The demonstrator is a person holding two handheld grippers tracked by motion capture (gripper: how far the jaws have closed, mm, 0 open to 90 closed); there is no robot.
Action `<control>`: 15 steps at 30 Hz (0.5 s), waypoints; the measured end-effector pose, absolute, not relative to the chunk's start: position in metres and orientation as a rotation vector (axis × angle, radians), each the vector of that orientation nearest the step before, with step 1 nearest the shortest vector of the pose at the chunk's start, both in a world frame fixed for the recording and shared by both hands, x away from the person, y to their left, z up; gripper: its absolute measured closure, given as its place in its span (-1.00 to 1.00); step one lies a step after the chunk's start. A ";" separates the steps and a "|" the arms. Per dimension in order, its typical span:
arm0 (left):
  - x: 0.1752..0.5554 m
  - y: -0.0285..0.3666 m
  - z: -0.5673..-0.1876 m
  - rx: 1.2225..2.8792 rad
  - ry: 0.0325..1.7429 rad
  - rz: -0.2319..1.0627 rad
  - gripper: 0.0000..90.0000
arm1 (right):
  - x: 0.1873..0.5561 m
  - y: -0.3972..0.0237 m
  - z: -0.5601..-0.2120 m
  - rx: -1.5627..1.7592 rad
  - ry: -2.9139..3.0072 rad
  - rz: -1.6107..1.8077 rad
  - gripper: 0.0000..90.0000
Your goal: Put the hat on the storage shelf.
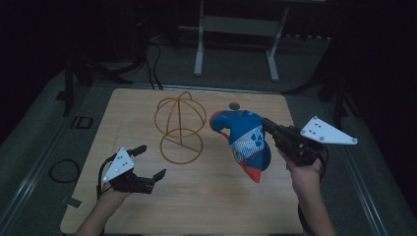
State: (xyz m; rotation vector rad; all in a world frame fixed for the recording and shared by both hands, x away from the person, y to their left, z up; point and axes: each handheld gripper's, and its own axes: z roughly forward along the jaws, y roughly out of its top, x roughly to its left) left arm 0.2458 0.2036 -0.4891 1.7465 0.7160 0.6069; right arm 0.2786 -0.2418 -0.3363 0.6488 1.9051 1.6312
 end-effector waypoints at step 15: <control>0.232 0.238 -0.540 1.751 0.898 0.663 -0.94 | 0.301 -0.222 -0.315 0.638 1.890 1.621 1.00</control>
